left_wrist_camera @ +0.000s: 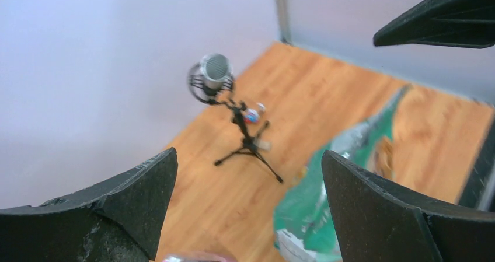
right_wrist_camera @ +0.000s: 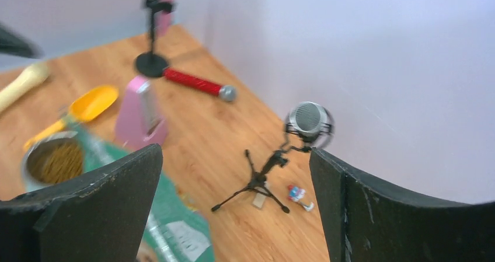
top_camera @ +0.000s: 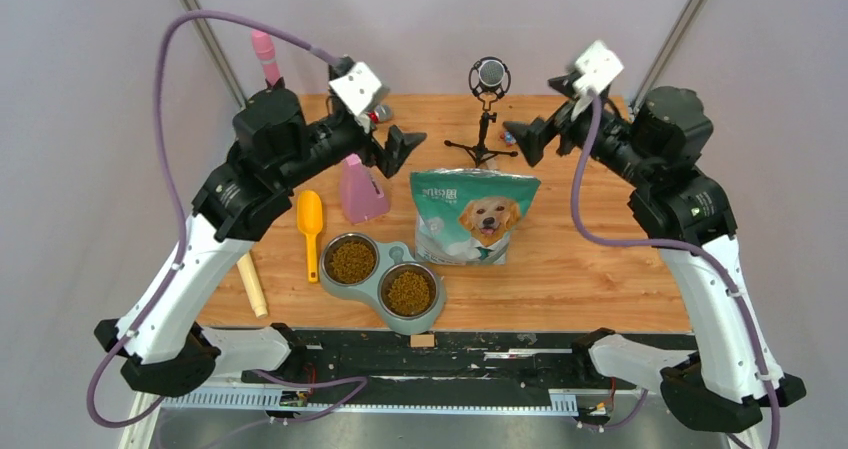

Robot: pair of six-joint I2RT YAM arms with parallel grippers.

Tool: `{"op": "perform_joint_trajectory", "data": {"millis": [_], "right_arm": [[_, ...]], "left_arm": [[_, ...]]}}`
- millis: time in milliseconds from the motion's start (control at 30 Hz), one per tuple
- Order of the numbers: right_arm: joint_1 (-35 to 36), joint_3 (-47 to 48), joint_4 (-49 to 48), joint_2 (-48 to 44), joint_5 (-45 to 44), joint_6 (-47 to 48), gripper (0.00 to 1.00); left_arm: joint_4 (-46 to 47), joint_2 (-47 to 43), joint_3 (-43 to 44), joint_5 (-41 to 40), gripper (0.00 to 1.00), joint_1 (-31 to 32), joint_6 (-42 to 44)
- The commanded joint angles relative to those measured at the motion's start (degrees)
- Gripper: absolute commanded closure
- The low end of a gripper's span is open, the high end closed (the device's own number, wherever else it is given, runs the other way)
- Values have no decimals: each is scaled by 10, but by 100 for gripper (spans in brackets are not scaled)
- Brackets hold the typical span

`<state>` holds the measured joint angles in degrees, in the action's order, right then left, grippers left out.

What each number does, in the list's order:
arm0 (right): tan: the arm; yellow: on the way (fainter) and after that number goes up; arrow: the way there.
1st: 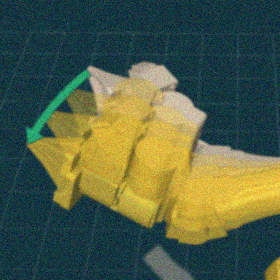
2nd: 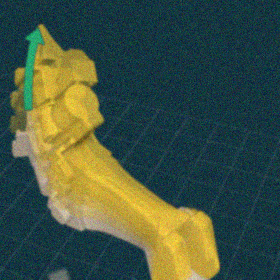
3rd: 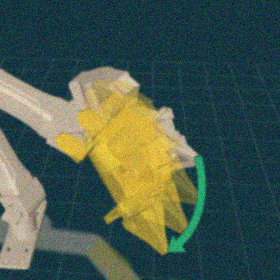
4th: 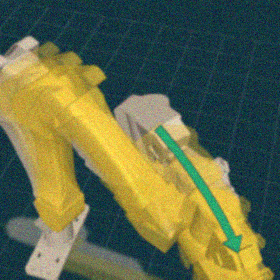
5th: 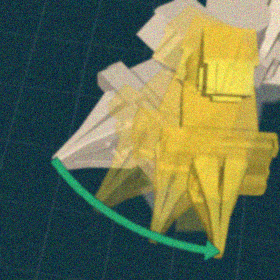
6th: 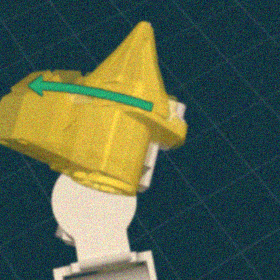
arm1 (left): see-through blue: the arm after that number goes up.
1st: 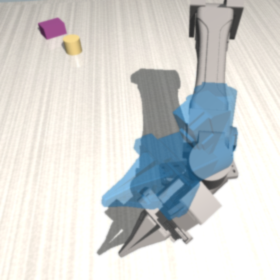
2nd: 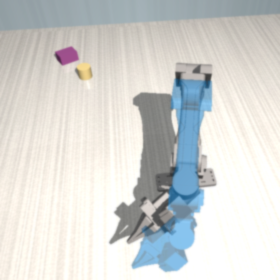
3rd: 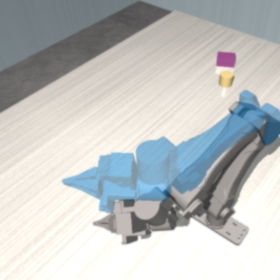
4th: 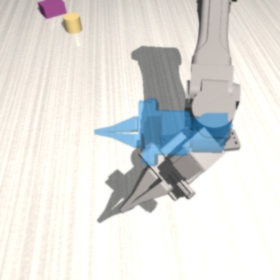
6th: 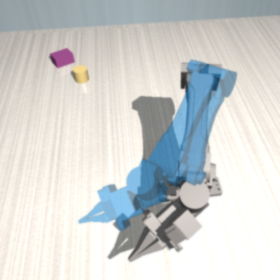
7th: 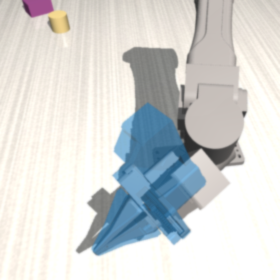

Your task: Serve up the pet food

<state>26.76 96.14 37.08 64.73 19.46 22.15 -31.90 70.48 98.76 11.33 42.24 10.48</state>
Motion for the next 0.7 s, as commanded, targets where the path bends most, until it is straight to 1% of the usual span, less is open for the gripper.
{"op": "perform_joint_trajectory", "data": {"millis": [0,33,67,100,133,200,233,267,300,333,367,400,433,467,500,533,567,600,633,667], "right_arm": [[-71,32,-79,34,-148,-202,0],[-94,34,-80,40,-159,-234,0],[-127,32,-80,43,-154,-264,0],[-161,28,-79,46,-137,-294,0],[-193,22,-77,49,-119,-322,0],[-256,10,-68,54,-100,-380,0],[-301,-1,-67,56,-85,-409,0],[-338,-11,-68,59,-63,-430,0],[-387,-24,-68,61,-37,-455,0],[-422,-37,-67,65,-10,-478,0],[-457,-53,-68,68,19,-497,0],[-485,-70,-68,72,39,-516,0],[-512,-87,-69,75,50,-538,0],[-534,-106,-71,77,58,-546,0],[-550,-124,-71,78,57,-549,0],[-560,-139,-71,76,48,-551,0],[-566,-155,-71,72,33,-549,0],[-567,-170,-72,65,10,-544,0],[-567,-188,-75,58,-12,-540,0],[-567,-199,-78,50,-31,-539,0]], "left_arm": [[86,-29,1,-167,0,-1,-56],[86,-28,2,-213,0,-3,-59],[81,-25,4,-233,0,-6,-62],[78,-23,5,-267,0,-22,-75],[71,-21,3,-284,0,-36,-85],[54,-22,-5,-293,0,-109,-128],[48,-23,-9,-296,0,-130,-160],[38,-29,-22,-304,0,-170,-191],[32,-41,-31,-306,0,-189,-206],[24,-45,-55,-310,0,-227,-237],[22,-59,-69,-309,0,-245,-250],[23,-67,-105,-308,0,-281,-279],[24,-83,-126,-310,0,-297,-294],[16,-89,-160,-322,0,-328,-324],[-5,-98,-185,-335,0,-342,-338],[-21,-102,-196,-380,0,-361,-367],[-57,-110,-212,-407,0,-367,-379],[-74,-114,-219,-468,0,-372,-401],[-101,-125,-232,-495,0,-373,-410],[-108,-132,-238,-526,0,-374,-421]]}}
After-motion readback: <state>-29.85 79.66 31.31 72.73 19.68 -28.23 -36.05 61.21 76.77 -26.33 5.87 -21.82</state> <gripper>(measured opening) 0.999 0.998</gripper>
